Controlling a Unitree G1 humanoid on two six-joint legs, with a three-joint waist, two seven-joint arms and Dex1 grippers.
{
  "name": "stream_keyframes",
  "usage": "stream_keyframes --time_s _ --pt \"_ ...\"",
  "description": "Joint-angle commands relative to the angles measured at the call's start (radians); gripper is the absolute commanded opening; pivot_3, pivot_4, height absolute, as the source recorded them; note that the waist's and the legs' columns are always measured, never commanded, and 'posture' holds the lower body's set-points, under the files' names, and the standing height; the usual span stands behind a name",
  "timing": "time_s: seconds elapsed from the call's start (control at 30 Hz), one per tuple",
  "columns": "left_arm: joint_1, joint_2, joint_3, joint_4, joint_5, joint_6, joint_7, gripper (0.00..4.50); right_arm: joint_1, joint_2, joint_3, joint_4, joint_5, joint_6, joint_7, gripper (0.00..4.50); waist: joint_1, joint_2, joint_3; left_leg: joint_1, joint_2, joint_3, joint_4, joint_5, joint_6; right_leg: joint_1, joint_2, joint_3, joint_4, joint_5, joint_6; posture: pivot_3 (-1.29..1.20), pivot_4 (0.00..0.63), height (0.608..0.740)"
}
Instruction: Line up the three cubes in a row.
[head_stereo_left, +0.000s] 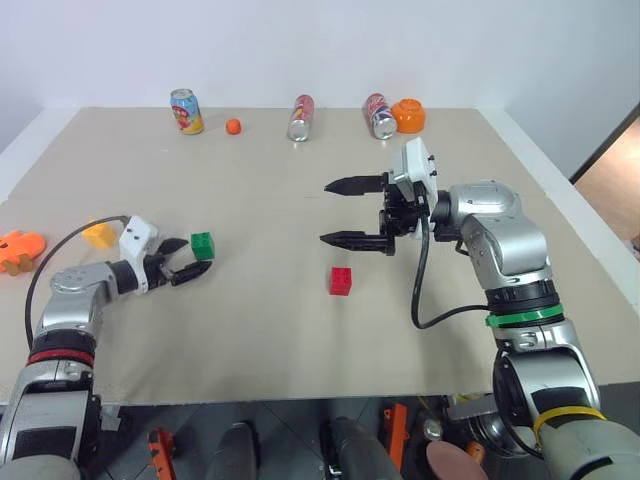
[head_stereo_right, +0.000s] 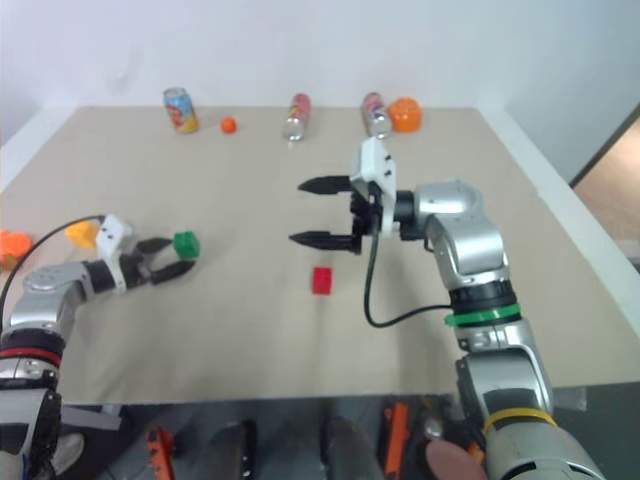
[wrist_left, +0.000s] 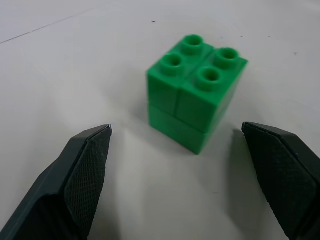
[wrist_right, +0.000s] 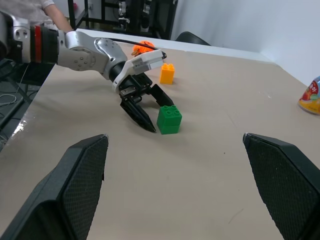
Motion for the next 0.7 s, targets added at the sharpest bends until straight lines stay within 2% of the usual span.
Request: stream_keyframes --time_s 0.03,0.37,0.47,0.67,0.7 --pt "-0.045 0.027 0.02 0.098 0.022 -0.041 0.002 4.34 -0.003 -0.018 -0.011 -0.027 0.013 -0.012 0.004 4.47 0.0 0.0 0.0 0.0 0.0 0.0 0.0 0.0 0.0 0.0 0.0 0.0 0.0 0.001 0.0 0.0 0.15 0.74" --pt "-0.087 0.011 0.021 0.181 0.032 -0.099 -0.053 4.34 -0.014 -0.017 0.001 -0.003 0.001 -0.022 0.009 4.47 -0.001 0.0 0.0 0.002 0.0 0.0 0.0 0.002 0.002 0.0 0.002 0.003 0.0 0.003 -0.003 0.0 0.15 0.74" --pt "-0.087 0.004 0.022 0.181 0.029 -0.1 -0.068 3.62 -0.017 -0.016 0.003 0.004 -0.002 -0.024 0.011 4.5 -0.001 0.0 0.0 0.001 0.0 0.0 0.0 0.002 0.002 0.0 0.002 0.003 0.0 0.004 -0.002 0.0 0.15 0.74" --pt "-0.083 -0.015 0.021 0.14 0.025 -0.101 -0.088 1.5 -0.026 -0.012 0.007 0.02 -0.009 -0.035 0.013 4.5 0.001 0.0 0.0 0.0 0.0 0.0 0.0 0.001 0.001 -0.001 0.002 0.004 0.0 0.003 0.0 0.0 0.15 0.74" --pt "-0.082 -0.017 0.022 0.132 0.022 -0.097 -0.093 1.5 -0.027 -0.012 0.007 0.021 -0.01 -0.037 0.014 4.5 0.001 0.0 0.0 0.0 0.0 0.0 0.0 0.001 0.001 -0.001 0.002 0.004 0.0 0.003 0.0 0.0 0.15 0.74"
